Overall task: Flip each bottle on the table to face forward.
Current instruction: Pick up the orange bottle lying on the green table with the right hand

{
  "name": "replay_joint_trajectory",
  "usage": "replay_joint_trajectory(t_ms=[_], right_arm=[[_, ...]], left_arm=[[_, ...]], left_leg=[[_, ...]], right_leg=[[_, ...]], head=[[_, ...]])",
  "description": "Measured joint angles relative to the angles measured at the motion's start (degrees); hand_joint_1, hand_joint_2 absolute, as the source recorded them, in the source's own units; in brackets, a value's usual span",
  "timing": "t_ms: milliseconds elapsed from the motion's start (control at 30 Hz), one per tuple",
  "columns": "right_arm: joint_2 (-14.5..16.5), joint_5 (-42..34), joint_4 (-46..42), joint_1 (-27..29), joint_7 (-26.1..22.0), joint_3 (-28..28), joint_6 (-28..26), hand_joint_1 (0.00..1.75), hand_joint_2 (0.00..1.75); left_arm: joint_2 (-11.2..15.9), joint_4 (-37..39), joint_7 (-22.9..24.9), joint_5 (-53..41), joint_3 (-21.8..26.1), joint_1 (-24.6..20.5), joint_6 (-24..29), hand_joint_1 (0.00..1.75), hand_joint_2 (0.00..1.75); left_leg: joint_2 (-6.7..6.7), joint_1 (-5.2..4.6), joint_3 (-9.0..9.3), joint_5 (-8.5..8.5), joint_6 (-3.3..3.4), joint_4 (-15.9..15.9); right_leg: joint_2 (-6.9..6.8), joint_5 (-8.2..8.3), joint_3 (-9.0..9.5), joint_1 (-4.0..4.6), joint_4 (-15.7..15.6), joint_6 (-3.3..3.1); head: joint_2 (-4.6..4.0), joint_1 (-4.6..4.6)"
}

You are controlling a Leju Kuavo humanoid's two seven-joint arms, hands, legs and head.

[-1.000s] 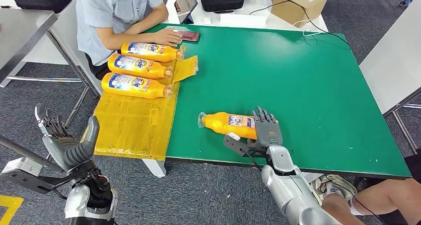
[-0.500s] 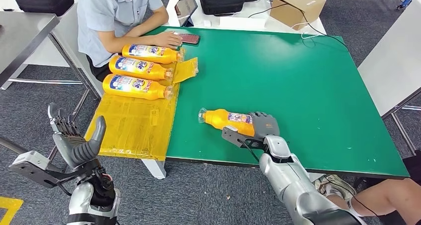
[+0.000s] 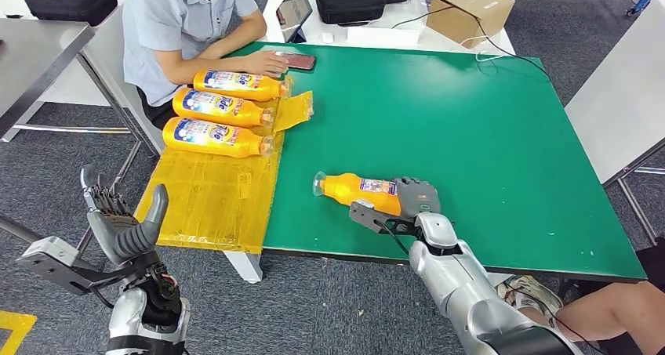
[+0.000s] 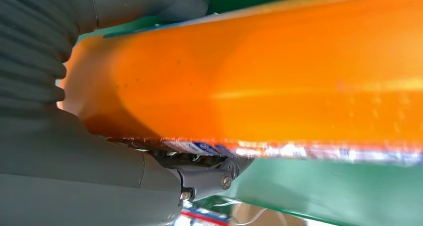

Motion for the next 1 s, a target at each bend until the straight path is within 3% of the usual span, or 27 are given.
replay_joint_trajectory(t_ms=[167,300,400,533,633,833,1000], right_arm=[[0.37,-19.27,-3.91,2.99,-22.82,-1.99,1.80,1.75,1.75],[2.30,-40.29,-14.42,10.22,-33.61,-3.11,6.34,1.75,1.75],[3.72,-48.19,-24.70,14.81,-35.93,-3.04,3.39,1.75,1.75],[4.58,-47.71,-35.55,18.00,-37.85,-1.84,-7.11,1.75,1.75],[4.91,-47.40,-39.72,18.89,-38.75,-0.62,-9.89,1.75,1.75],[5.19,-47.60,-42.40,19.69,-39.49,1.53,-9.53,1.75,1.75],[5.32,-46.09,-40.98,19.32,-37.73,4.80,-3.87,1.75,1.75]], left_arm=[[0.21,1.89,0.08,1.82,-0.38,-1.23,-1.49,0.00,1.75],[0.53,5.40,5.91,7.46,-2.90,-2.26,-3.54,0.00,1.75],[0.98,8.42,8.47,10.27,-5.53,-2.38,-5.51,0.00,1.75],[1.87,11.20,8.92,5.76,-9.64,-2.62,-5.52,0.00,1.75],[2.65,12.90,8.89,1.51,-13.06,-2.89,-6.02,0.00,1.75],[4.32,13.98,4.48,-10.23,-18.60,-2.90,-6.61,0.00,1.75],[5.20,13.40,2.32,-17.16,-22.35,-2.37,-7.96,0.00,1.75]], left_leg=[[0.19,0.00,0.14,-0.12,-0.12,0.00],[-0.04,0.02,-0.22,0.01,-0.07,0.00],[-0.05,0.02,-0.53,0.06,-0.04,0.00],[-0.05,0.00,-0.81,0.05,-0.04,0.00],[-0.06,-0.01,-0.91,0.03,-0.02,0.00],[-0.08,-0.01,-0.97,0.01,-0.02,0.00],[-0.07,0.00,-0.97,0.02,-0.02,0.00]], right_leg=[[0.28,0.03,0.05,0.02,-0.01,-0.01],[0.13,0.02,-0.17,0.03,0.03,0.00],[0.10,0.02,-0.47,0.02,0.07,0.00],[0.10,0.02,-0.75,-0.04,0.07,0.01],[0.10,0.01,-0.83,-0.05,0.05,0.02],[0.09,0.01,-0.87,-0.04,0.04,0.02],[0.10,0.01,-0.88,-0.01,0.05,0.02]], head=[[0.00,-0.02],[0.00,-0.03],[0.00,-0.03],[0.00,-0.02],[0.00,-0.02],[0.00,-0.02],[0.00,-0.02]])
